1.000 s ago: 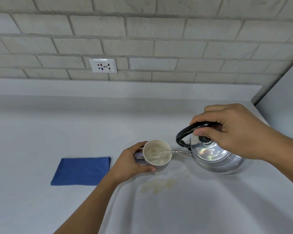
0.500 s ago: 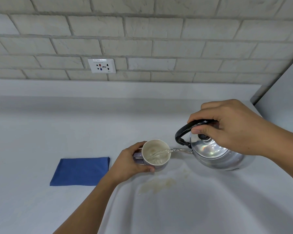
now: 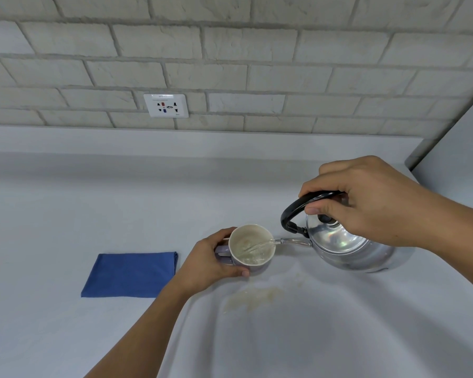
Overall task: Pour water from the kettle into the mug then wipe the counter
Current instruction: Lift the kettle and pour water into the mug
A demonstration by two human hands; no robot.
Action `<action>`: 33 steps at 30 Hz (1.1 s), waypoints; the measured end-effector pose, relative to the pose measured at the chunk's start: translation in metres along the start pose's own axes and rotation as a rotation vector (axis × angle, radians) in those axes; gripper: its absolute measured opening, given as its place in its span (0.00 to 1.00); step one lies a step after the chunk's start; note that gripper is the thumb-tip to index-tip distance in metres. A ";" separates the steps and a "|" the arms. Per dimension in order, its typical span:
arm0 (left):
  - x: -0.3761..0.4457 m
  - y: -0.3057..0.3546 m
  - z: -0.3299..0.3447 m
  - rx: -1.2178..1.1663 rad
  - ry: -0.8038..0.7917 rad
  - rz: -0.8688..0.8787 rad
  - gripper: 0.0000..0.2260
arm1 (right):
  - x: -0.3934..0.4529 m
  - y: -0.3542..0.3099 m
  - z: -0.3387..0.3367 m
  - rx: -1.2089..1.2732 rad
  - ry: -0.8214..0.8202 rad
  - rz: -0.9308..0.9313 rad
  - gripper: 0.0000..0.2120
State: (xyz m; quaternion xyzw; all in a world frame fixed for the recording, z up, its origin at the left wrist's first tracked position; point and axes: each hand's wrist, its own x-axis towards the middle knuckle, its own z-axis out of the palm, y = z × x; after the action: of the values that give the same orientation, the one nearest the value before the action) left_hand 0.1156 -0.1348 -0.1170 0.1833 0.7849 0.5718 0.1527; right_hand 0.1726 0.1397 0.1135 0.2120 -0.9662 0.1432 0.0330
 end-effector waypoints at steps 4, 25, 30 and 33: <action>0.000 0.001 0.000 0.003 0.005 0.004 0.37 | 0.001 -0.002 -0.002 -0.010 -0.005 -0.003 0.08; -0.001 0.002 0.000 0.004 0.004 0.013 0.37 | 0.007 -0.011 -0.010 -0.060 -0.029 -0.007 0.06; 0.000 0.002 0.000 0.005 0.006 0.007 0.37 | 0.009 -0.012 -0.010 -0.092 -0.040 -0.009 0.07; -0.001 0.002 0.000 0.009 0.006 0.002 0.37 | 0.009 -0.011 -0.009 -0.093 -0.041 -0.009 0.07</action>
State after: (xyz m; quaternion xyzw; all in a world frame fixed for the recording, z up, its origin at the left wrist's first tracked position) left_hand 0.1166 -0.1346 -0.1147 0.1830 0.7878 0.5688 0.1492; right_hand 0.1695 0.1288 0.1258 0.2174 -0.9713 0.0938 0.0237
